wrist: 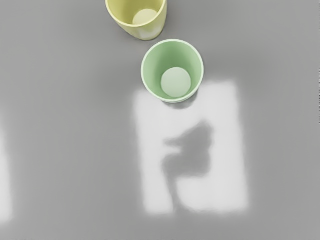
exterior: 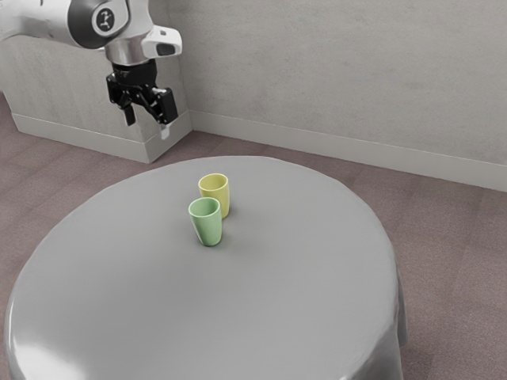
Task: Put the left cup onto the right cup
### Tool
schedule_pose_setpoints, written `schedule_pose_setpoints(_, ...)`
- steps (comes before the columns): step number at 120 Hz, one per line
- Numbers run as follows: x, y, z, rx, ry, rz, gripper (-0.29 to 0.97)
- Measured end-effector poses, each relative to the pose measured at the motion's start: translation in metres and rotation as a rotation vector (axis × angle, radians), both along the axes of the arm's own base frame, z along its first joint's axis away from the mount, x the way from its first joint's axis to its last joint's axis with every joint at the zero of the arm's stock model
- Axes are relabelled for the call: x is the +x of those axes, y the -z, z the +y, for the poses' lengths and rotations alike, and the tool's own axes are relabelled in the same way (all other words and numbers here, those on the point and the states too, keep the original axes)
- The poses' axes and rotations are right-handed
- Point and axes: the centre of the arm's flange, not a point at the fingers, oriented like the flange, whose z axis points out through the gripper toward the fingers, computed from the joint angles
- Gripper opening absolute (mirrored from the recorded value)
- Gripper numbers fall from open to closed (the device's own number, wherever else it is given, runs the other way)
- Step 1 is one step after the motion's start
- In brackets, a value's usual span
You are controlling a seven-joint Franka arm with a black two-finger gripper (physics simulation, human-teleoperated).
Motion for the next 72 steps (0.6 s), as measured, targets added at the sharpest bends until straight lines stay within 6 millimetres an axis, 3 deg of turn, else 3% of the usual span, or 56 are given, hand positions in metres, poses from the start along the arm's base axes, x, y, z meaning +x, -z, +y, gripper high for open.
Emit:
schedule_pose_setpoints(28,0.008,0.006,-0.001,0.023,0.005,-0.013,0.68)
schedule_pose_setpoints(72,0.058,0.047,0.025,0.03,-0.01,-0.003,0.68)
